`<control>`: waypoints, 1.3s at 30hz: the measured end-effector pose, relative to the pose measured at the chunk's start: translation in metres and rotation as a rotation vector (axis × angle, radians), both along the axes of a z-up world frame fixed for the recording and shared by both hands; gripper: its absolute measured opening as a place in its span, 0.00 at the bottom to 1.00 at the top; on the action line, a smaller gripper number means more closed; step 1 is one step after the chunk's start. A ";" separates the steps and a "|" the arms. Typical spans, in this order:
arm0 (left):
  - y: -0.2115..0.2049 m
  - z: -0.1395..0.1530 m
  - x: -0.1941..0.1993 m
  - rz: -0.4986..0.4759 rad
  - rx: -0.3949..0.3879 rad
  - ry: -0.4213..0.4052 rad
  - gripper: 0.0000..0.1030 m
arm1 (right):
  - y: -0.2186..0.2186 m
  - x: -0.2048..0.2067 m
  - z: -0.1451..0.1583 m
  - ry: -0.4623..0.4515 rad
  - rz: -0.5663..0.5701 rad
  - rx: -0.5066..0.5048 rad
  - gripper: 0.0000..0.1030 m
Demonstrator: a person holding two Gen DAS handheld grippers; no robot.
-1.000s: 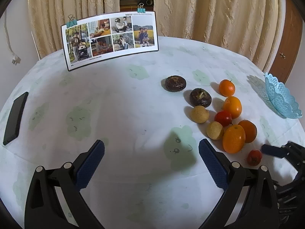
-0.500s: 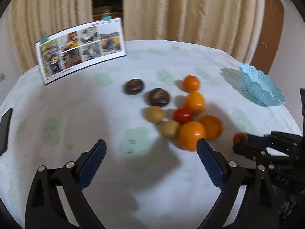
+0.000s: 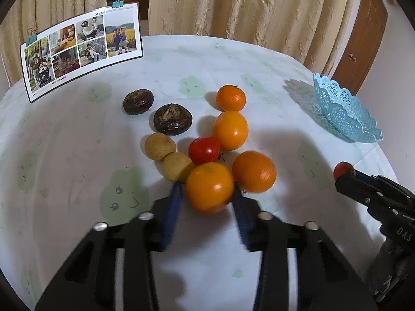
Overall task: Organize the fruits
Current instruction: 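Drop the tomato into the blue basket with the right tool while the left tool releases the orange there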
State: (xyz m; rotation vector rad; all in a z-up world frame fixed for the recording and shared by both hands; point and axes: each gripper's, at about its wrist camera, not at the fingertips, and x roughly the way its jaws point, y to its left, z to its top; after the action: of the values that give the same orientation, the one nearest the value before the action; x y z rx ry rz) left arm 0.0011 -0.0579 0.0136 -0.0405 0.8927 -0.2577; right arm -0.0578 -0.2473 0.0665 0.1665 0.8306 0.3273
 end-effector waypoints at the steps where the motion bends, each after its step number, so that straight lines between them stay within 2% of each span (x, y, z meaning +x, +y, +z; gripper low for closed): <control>1: -0.001 0.001 0.000 0.003 0.004 0.001 0.33 | -0.004 -0.001 0.002 -0.011 -0.007 0.009 0.28; 5: 0.001 0.005 -0.003 0.011 0.003 0.003 0.33 | -0.014 -0.002 0.010 -0.046 -0.031 0.033 0.28; 14: -0.007 0.034 -0.007 0.011 0.031 -0.055 0.33 | -0.049 -0.001 0.027 -0.122 -0.126 0.059 0.28; 21: -0.037 0.046 0.001 -0.045 0.049 -0.077 0.33 | -0.096 0.003 0.043 -0.201 -0.288 0.016 0.28; 29: -0.083 0.061 0.012 -0.126 0.051 -0.096 0.33 | -0.145 0.023 0.033 -0.184 -0.408 0.009 0.29; 30: -0.089 0.063 0.014 -0.137 0.048 -0.096 0.33 | -0.149 0.024 0.031 -0.182 -0.413 0.012 0.31; 33: -0.107 0.067 0.020 -0.168 0.043 -0.096 0.33 | -0.162 0.017 0.030 -0.205 -0.454 0.033 0.59; 37: -0.132 0.071 0.030 -0.208 0.035 -0.099 0.33 | -0.179 0.004 0.032 -0.259 -0.537 0.035 0.59; 39: -0.146 0.071 0.036 -0.229 0.032 -0.097 0.33 | -0.192 -0.004 0.030 -0.280 -0.618 0.045 0.59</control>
State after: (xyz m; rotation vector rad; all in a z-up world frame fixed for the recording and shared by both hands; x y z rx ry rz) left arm 0.0372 -0.2043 0.0850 0.1041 0.8052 -0.4546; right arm -0.0623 -0.4390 0.0969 0.3980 0.4621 -0.2109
